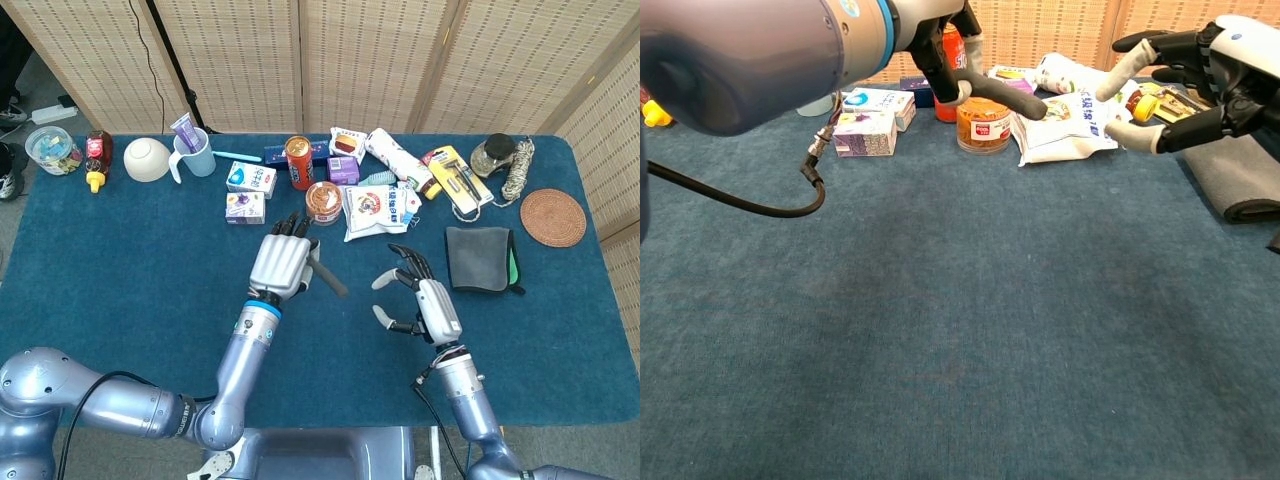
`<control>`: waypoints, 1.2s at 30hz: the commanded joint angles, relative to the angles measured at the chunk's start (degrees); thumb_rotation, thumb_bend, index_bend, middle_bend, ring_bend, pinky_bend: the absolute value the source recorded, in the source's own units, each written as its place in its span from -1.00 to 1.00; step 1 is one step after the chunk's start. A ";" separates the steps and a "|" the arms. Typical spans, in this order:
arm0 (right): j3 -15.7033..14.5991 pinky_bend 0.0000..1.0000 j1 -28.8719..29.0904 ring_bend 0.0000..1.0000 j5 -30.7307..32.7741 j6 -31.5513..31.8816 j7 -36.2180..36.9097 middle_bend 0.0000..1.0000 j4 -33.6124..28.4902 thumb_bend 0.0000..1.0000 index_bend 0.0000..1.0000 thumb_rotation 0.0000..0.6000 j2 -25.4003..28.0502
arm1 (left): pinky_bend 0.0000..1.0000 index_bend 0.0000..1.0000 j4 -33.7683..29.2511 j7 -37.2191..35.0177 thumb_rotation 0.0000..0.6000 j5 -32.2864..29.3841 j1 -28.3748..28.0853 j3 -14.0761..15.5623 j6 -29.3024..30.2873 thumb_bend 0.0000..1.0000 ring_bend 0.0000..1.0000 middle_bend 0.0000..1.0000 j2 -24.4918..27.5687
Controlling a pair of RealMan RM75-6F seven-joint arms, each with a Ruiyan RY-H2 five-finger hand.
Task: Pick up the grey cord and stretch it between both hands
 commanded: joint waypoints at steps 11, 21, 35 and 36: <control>1.18 -1.00 1.12 -1.00 2.31 0.15 -3.63 -0.82 1.15 -0.33 -0.13 1.00 -3.70 | -0.71 0.43 2.55 0.00 1.00 -0.29 -1.71 -1.10 -0.07 0.16 -0.92 -0.70 -3.07; 1.76 -1.00 1.42 -1.00 2.80 0.58 -4.40 -0.82 1.72 -0.33 -0.15 1.00 -5.24 | -0.71 0.43 4.57 0.12 1.00 -0.26 -2.71 -1.82 0.14 0.16 -0.92 -0.70 -5.17; 2.33 -1.00 1.67 -1.00 3.48 0.45 -4.49 -0.82 2.29 -0.33 -0.21 1.00 -6.15 | -0.71 0.43 6.17 0.26 1.00 0.01 -3.12 -2.45 -0.06 0.16 -0.92 -0.70 -6.65; 2.37 -1.00 1.70 -1.00 3.49 0.47 -4.52 -0.82 2.39 -0.33 -0.22 1.00 -6.25 | -0.71 0.43 6.17 0.30 1.00 0.02 -3.10 -2.45 -0.07 0.16 -0.92 -0.70 -6.67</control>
